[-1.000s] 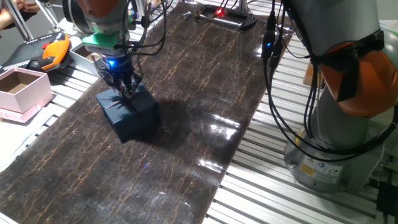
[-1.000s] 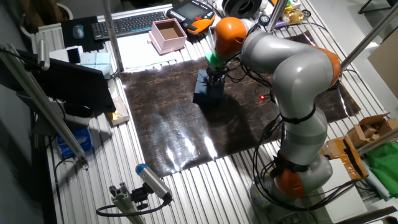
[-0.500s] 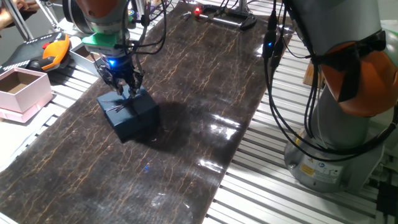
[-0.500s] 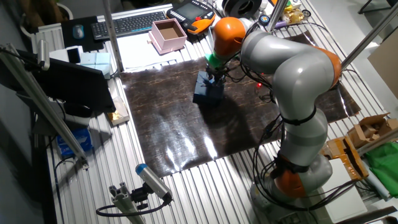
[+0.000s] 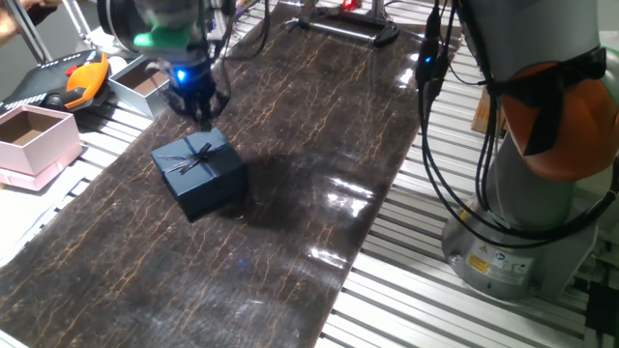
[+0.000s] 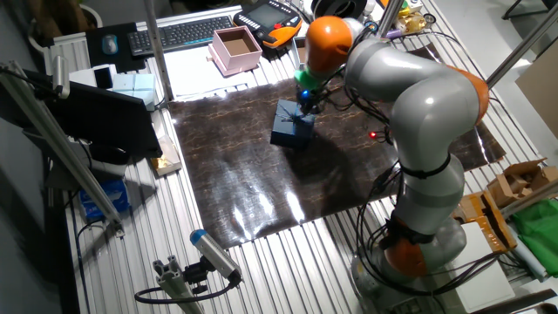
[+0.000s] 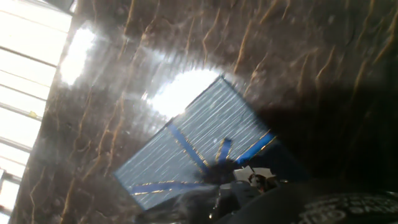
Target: Cover the box
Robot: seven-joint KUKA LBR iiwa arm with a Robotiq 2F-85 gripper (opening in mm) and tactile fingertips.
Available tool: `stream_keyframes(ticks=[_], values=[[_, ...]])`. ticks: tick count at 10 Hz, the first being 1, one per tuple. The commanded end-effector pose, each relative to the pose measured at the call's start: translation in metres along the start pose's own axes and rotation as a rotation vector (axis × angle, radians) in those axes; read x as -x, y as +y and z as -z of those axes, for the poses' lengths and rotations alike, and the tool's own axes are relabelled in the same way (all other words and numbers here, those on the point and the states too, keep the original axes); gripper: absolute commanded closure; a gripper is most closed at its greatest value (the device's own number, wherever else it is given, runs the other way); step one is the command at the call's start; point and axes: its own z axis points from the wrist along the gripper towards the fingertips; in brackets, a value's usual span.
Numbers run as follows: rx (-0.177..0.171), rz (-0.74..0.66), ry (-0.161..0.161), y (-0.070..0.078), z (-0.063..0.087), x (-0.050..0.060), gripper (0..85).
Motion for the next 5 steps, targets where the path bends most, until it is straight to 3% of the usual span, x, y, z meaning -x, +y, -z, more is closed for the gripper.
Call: stream_keyframes(ticks=[1, 5], values=[[-0.003, 0.013, -0.003, -0.003, 0.004, 0.002, 84.3], [-0.019, 0.09, -0.004, -0.02, 0.029, 0.017, 84.3]])
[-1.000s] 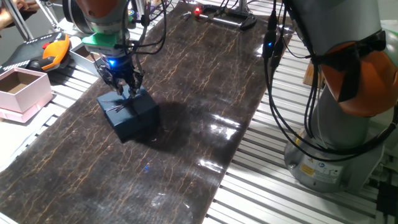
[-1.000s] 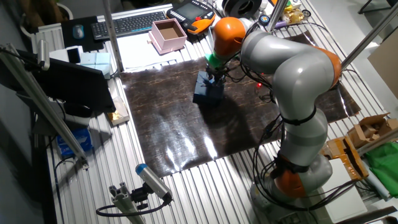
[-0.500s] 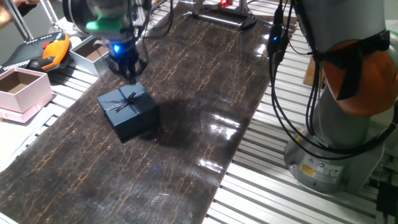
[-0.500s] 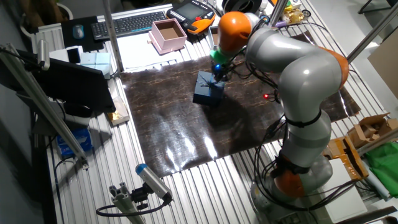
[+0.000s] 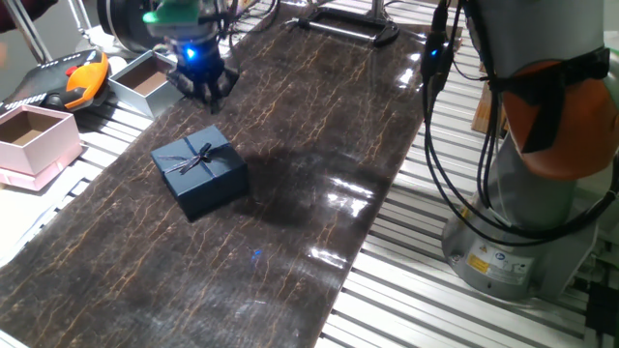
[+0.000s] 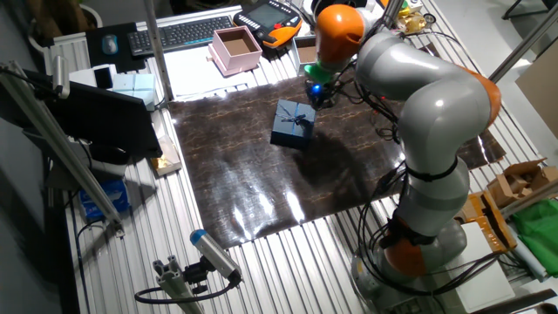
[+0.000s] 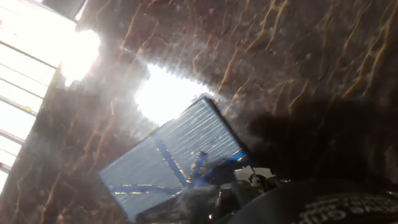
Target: Cover the box
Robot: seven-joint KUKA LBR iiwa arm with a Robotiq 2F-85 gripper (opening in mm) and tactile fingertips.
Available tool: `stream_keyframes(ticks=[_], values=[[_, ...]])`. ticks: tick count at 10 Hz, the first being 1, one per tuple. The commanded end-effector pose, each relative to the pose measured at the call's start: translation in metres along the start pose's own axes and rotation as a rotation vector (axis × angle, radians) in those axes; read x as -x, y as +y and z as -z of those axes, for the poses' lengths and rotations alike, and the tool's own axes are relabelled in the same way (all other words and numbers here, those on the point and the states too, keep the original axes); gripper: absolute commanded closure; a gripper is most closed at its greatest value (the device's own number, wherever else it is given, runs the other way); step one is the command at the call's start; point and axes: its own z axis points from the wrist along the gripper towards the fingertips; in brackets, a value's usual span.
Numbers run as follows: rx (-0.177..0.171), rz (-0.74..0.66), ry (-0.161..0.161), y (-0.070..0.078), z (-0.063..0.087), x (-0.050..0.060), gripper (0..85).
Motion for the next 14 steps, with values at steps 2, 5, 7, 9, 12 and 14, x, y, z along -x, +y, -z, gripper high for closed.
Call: stream_keyframes(ticks=[2, 5, 7, 9, 12, 14], values=[[-0.003, 0.045, 0.009, -0.004, 0.006, 0.004, 84.3], [-0.032, 0.123, 0.044, -0.007, 0.01, 0.001, 84.3], [-0.041, 0.156, 0.057, -0.009, 0.014, -0.003, 84.3], [-0.052, 0.179, 0.051, -0.007, 0.02, -0.012, 84.3], [-0.044, 0.225, 0.057, -0.009, 0.023, -0.014, 84.3], [-0.04, 0.231, 0.058, -0.009, 0.023, -0.014, 84.3]])
